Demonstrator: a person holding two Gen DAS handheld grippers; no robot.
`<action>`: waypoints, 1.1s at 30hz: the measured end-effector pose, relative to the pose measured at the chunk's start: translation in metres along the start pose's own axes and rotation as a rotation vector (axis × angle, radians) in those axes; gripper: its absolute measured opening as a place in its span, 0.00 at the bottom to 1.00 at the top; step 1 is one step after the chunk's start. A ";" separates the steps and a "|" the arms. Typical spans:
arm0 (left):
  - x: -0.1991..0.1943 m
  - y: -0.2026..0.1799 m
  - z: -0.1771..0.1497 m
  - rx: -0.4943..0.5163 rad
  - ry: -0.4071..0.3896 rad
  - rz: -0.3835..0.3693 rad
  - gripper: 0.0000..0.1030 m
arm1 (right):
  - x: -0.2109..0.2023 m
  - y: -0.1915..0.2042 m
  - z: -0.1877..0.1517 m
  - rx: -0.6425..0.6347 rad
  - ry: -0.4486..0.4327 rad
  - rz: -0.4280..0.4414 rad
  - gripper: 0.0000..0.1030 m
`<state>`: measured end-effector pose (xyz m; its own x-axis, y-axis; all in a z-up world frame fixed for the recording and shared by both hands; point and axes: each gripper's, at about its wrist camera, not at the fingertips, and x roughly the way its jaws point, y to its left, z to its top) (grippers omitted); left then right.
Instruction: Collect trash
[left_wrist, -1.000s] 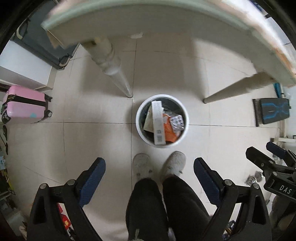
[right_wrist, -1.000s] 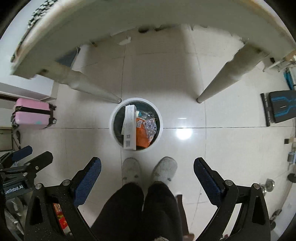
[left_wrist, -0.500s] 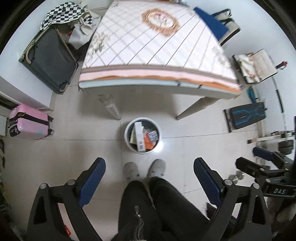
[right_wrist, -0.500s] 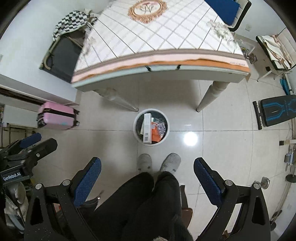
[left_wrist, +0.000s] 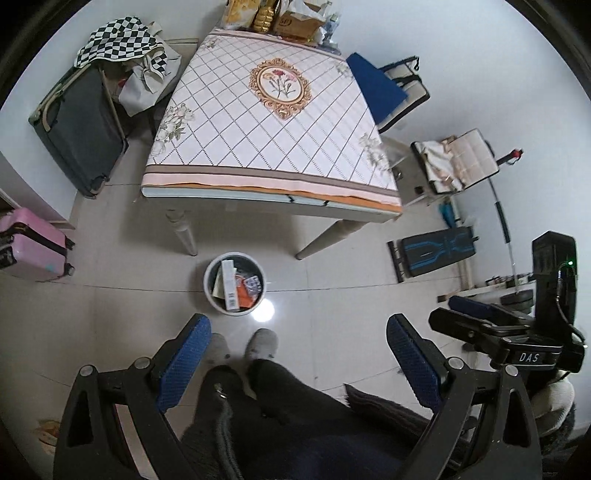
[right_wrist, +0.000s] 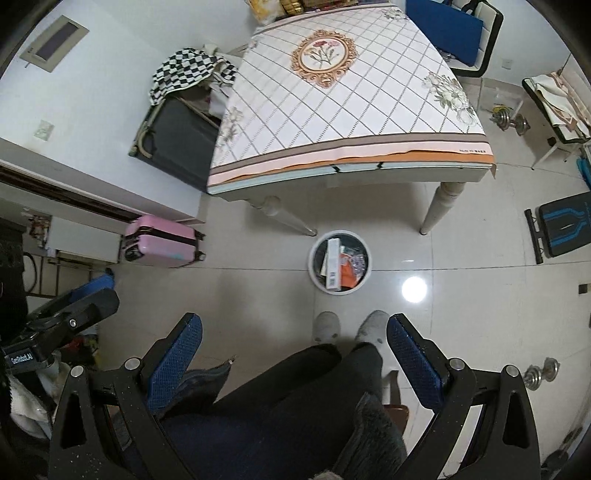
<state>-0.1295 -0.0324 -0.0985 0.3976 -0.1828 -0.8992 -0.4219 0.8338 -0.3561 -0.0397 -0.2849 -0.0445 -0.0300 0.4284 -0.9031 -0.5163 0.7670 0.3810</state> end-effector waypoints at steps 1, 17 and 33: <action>-0.004 -0.001 0.000 -0.002 -0.006 -0.010 0.94 | -0.002 0.001 -0.001 -0.002 0.002 0.012 0.99; -0.027 -0.007 -0.012 0.001 -0.038 -0.037 0.98 | -0.021 0.016 -0.003 -0.053 0.007 0.069 1.00; -0.026 -0.012 -0.018 0.039 -0.010 -0.031 0.98 | -0.016 0.013 -0.006 -0.046 0.027 0.067 1.00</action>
<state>-0.1492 -0.0471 -0.0753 0.4179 -0.2040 -0.8853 -0.3771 0.8476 -0.3733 -0.0510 -0.2844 -0.0262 -0.0882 0.4648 -0.8810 -0.5513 0.7139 0.4319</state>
